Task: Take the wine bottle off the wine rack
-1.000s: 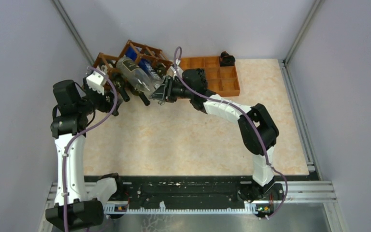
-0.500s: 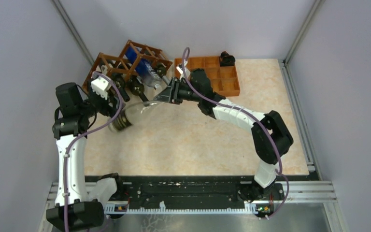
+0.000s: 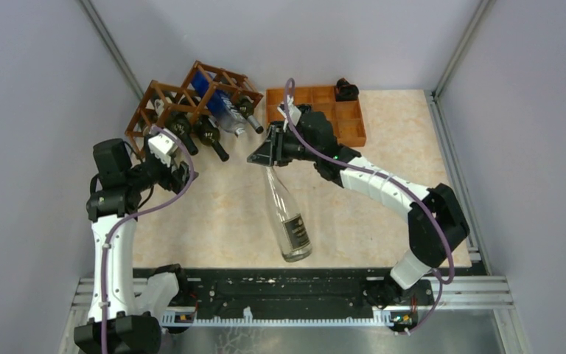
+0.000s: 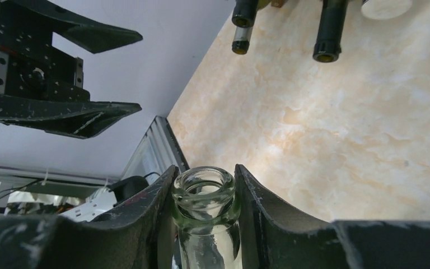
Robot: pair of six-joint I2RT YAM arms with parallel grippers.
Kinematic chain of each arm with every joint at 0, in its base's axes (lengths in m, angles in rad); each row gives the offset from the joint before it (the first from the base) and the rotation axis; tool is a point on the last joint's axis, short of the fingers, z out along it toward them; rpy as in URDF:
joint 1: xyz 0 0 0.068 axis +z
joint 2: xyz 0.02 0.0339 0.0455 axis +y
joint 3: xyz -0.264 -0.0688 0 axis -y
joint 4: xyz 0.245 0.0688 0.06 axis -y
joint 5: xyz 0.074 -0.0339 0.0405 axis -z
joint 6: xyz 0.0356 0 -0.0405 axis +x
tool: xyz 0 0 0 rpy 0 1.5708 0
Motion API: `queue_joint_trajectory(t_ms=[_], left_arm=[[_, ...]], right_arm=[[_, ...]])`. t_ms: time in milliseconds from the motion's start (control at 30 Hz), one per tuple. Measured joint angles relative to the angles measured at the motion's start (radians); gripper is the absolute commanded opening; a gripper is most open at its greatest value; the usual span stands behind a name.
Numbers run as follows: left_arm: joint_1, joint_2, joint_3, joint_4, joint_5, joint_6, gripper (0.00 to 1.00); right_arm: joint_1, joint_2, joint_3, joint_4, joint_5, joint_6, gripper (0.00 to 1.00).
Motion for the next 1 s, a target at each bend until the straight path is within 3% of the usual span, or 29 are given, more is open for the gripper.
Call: queue_joint_trajectory(t_ms=[733,1000], left_arm=[[0.0,-0.018,-0.009,-0.008,0.05,-0.035,0.89],[0.0,-0.018,-0.009,-0.014,0.063,-0.051,0.91]], right_arm=[[-0.097,-0.132,-0.05,-0.239,0.223,-0.137,0.0],[-0.144,-0.207,-0.01,-0.399,0.261,-0.207,0.0]])
